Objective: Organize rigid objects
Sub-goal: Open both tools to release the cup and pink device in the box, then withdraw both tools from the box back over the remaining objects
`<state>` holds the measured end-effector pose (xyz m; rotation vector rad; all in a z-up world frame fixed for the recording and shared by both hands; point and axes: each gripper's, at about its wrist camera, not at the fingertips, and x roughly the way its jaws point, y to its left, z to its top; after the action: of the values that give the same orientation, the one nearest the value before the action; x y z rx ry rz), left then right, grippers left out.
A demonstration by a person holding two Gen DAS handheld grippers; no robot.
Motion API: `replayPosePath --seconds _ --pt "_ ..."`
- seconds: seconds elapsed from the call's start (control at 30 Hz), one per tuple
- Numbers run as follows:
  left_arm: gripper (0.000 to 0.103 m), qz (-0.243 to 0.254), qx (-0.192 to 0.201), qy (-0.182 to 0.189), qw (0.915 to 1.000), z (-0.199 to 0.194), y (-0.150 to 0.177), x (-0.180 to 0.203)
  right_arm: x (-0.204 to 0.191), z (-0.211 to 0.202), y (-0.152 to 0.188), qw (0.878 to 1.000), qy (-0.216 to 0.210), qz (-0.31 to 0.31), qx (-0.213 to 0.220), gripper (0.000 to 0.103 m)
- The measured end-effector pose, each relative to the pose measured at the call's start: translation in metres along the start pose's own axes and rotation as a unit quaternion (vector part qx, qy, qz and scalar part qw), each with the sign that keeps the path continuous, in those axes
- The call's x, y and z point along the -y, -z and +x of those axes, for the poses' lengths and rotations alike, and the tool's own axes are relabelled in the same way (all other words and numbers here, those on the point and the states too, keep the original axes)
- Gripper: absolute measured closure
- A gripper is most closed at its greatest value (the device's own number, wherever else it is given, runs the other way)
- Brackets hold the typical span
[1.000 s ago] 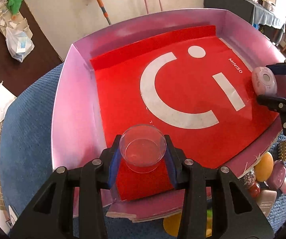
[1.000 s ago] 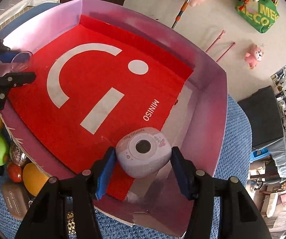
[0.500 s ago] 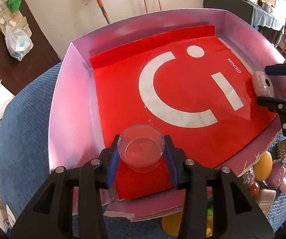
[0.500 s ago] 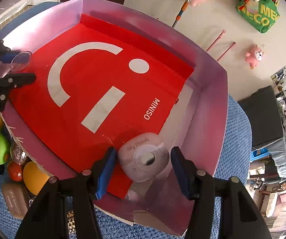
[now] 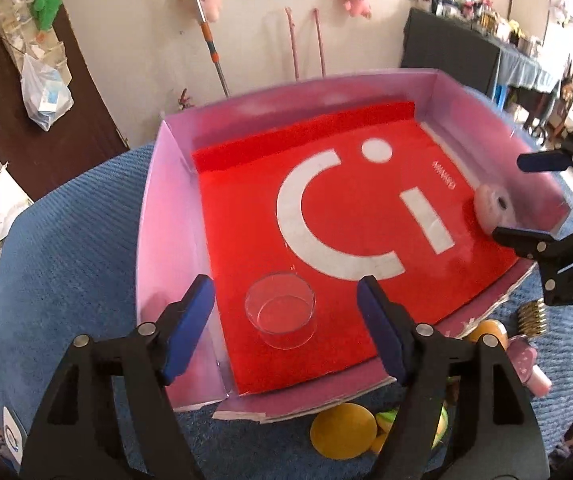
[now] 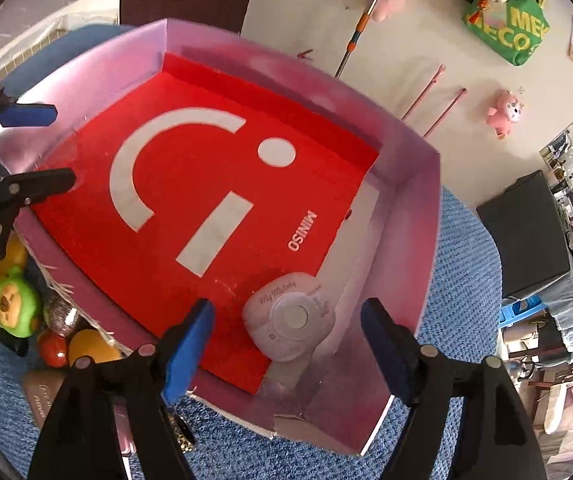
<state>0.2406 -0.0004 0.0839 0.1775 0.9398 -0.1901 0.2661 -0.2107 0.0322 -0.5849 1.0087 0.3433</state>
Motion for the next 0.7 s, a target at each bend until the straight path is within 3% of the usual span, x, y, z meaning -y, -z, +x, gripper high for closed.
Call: replayPosePath --seconds 0.27,0.43,0.7 --pt "0.03 -0.025 0.056 0.043 0.9972 -0.045 0.01 0.002 0.005 -0.05 0.004 0.996 -0.02 0.042 0.074 0.009" --pt "0.024 -0.023 0.105 0.056 0.9926 -0.081 0.022 0.012 0.003 -0.091 0.02 0.989 -0.022 0.071 0.131 0.0" --pt "0.007 -0.029 0.203 0.069 0.9763 -0.14 0.055 0.024 -0.007 -0.145 0.063 0.973 -0.032 0.113 0.198 0.0"
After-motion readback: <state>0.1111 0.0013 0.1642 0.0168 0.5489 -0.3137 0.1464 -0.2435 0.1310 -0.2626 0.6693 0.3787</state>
